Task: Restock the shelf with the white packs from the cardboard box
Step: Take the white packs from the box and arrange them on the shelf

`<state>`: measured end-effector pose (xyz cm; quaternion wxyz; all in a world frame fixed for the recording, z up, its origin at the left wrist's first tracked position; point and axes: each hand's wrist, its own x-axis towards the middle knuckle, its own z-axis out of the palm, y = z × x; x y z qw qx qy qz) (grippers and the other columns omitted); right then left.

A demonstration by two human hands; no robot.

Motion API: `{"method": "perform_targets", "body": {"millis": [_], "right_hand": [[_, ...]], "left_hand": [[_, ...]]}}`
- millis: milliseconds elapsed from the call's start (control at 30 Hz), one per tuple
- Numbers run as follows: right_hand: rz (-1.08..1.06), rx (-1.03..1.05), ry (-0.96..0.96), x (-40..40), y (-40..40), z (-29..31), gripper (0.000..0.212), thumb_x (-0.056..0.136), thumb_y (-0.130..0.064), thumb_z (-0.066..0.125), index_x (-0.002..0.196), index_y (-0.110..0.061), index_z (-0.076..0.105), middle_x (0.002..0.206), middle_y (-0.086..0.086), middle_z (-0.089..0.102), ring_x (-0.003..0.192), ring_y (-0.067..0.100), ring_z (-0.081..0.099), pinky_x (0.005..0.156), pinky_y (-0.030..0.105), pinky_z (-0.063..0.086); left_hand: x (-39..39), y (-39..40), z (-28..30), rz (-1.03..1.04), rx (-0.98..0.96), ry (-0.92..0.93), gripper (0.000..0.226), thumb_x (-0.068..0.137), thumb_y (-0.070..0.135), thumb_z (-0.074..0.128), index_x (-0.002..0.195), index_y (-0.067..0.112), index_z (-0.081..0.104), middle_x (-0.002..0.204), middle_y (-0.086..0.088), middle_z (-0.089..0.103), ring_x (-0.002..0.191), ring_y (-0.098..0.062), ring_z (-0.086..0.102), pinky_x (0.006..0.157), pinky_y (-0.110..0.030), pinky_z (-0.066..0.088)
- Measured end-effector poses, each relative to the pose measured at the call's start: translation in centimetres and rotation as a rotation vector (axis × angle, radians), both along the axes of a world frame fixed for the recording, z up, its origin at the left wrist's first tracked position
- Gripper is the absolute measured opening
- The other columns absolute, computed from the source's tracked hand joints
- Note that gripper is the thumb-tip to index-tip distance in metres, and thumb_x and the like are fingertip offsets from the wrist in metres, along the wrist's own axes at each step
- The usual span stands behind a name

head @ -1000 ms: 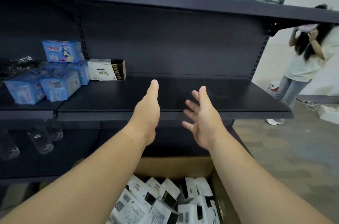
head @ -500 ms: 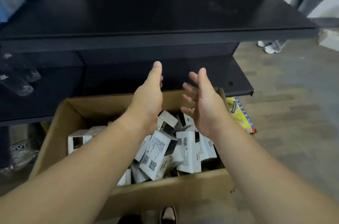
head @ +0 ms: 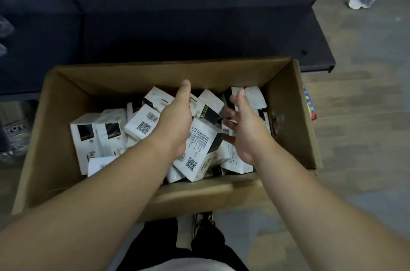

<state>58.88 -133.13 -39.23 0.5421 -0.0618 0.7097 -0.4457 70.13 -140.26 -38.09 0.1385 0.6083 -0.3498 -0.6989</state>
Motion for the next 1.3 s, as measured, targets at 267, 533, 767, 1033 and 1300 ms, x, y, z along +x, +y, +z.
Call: {"method": "perform_targets", "body": {"millis": [267, 533, 767, 1033, 1300], "right_hand": [[-0.009, 0.087, -0.036, -0.5, -0.5, -4.2, 0.051, 0.098, -0.064, 0.032, 0.136, -0.034, 0.048, 0.109, -0.016, 0.058, 0.109, 0.01, 0.054, 0.109, 0.044, 0.035], [0.043, 0.199, 0.076, -1.0, -0.9, -6.3, 0.042, 0.099, -0.049, 0.048, 0.132, -0.023, 0.05, 0.104, -0.012, 0.055, 0.103, 0.012, 0.054, 0.099, 0.039, 0.042], [0.124, 0.302, 0.038, -0.3, -0.4, -7.5, 0.036, 0.098, -0.045, 0.05, 0.119, -0.016, 0.055, 0.101, 0.0, 0.061, 0.097, 0.021, 0.057, 0.086, 0.036, 0.047], [0.205, 0.254, -0.013, -0.2, -0.1, -7.4, 0.023, 0.09, -0.03, 0.057, 0.104, -0.014, 0.067, 0.099, 0.003, 0.065, 0.089, 0.021, 0.058, 0.08, 0.037, 0.047], [0.305, 0.141, -0.136, 0.7, 0.7, -6.9, 0.017, 0.095, -0.011, 0.057, 0.089, -0.018, 0.071, 0.098, -0.004, 0.07, 0.09, 0.013, 0.064, 0.077, 0.036, 0.042]], "left_hand": [[-0.1, 0.6, -4.8, -0.017, 0.114, -0.064, 0.08, 0.084, 0.078, 0.04, 0.142, 0.024, 0.048, 0.144, 0.003, 0.049, 0.126, -0.02, 0.047, 0.112, -0.048, 0.031], [-0.2, 1.2, -7.3, -0.074, 0.124, -0.167, 0.054, 0.09, 0.069, 0.041, 0.107, 0.023, 0.064, 0.103, -0.002, 0.064, 0.088, -0.017, 0.054, 0.078, -0.036, 0.043], [-0.4, 1.4, -8.6, -0.134, 0.16, -0.211, 0.054, 0.091, 0.062, 0.047, 0.12, 0.019, 0.061, 0.109, -0.002, 0.063, 0.096, -0.021, 0.056, 0.089, -0.04, 0.046], [0.2, 0.1, -7.9, -0.199, 0.026, -0.269, 0.077, 0.084, 0.058, 0.062, 0.143, 0.016, 0.034, 0.118, -0.004, 0.058, 0.09, -0.021, 0.06, 0.055, -0.024, 0.039], [1.3, 0.4, -7.4, -0.339, -0.122, -0.463, 0.057, 0.078, 0.036, 0.073, 0.119, 0.01, 0.043, 0.101, -0.006, 0.061, 0.085, -0.021, 0.061, 0.057, -0.028, 0.048]]}}
